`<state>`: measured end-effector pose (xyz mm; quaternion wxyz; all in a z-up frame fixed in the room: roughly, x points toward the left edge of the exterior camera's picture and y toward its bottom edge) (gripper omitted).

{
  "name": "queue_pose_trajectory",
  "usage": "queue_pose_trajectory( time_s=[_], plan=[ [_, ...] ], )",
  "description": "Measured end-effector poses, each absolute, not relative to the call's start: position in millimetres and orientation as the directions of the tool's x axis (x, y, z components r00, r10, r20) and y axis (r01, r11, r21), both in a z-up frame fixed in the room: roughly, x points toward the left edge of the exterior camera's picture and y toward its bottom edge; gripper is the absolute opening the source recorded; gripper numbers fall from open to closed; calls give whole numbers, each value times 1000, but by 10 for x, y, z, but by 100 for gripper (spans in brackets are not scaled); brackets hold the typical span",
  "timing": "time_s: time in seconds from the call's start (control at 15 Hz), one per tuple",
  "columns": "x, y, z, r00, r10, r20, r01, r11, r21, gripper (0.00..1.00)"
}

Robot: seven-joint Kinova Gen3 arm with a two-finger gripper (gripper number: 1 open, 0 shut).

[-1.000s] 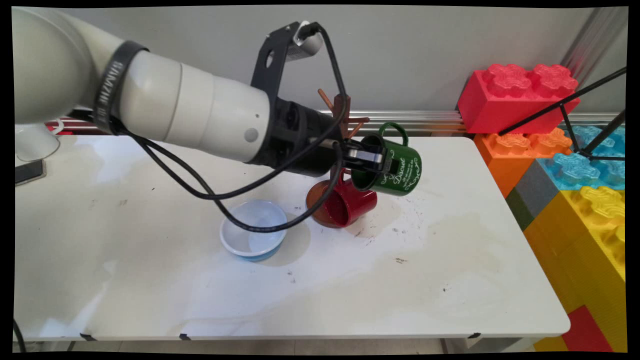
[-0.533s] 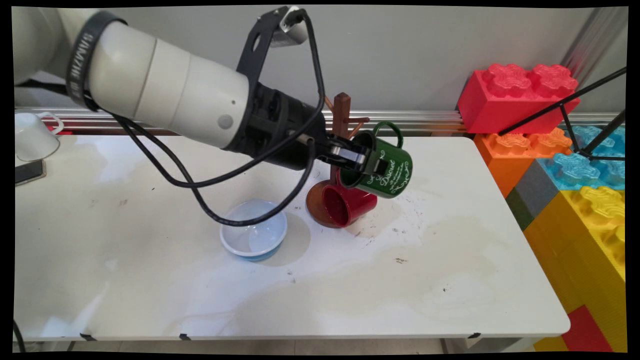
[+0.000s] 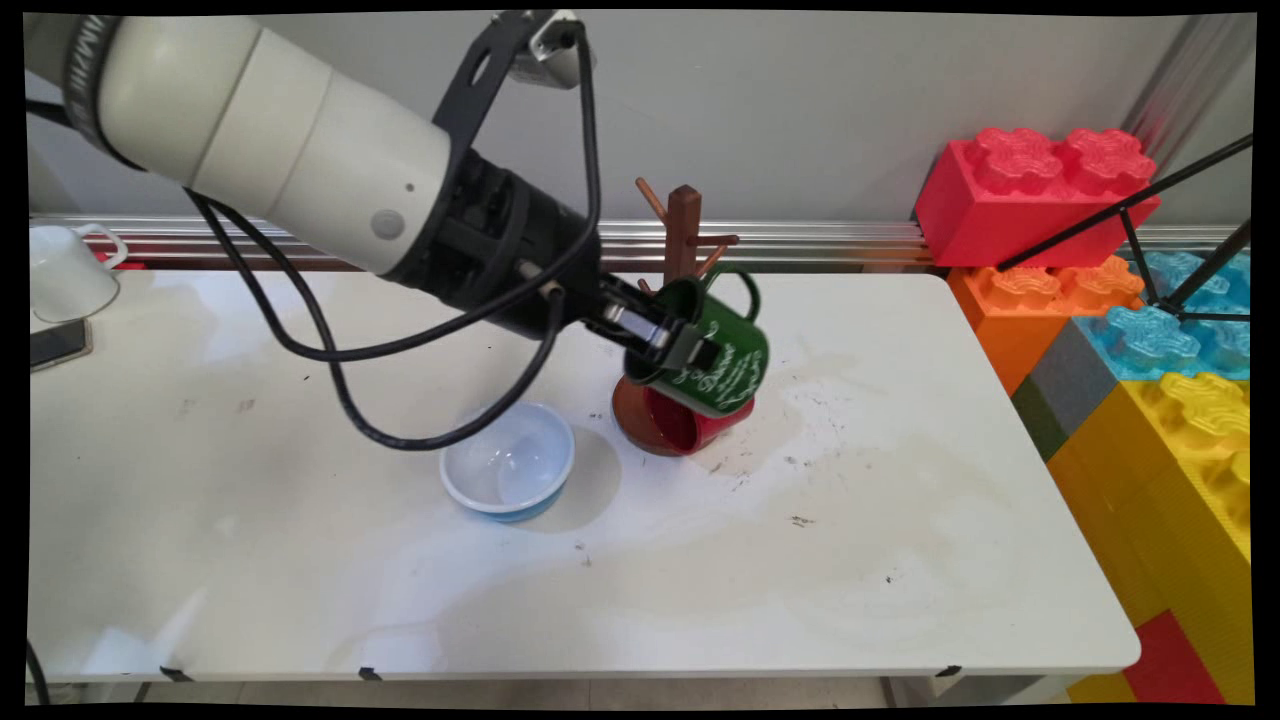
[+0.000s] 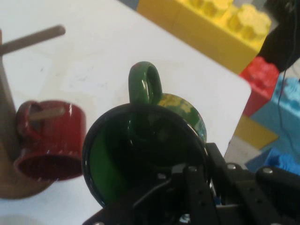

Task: Place the picked object on the table

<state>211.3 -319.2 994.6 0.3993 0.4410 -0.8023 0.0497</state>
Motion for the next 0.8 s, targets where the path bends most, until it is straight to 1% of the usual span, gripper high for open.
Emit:
queue_pose_trajectory(
  time_s=[0.4,0.8],
  plan=[
    [2245,-3166,10047,-430,-671,605,-746,641,181,0],
    [2510,-3187,10056,-520,-678,519,-757,648,87,0]
  ],
)
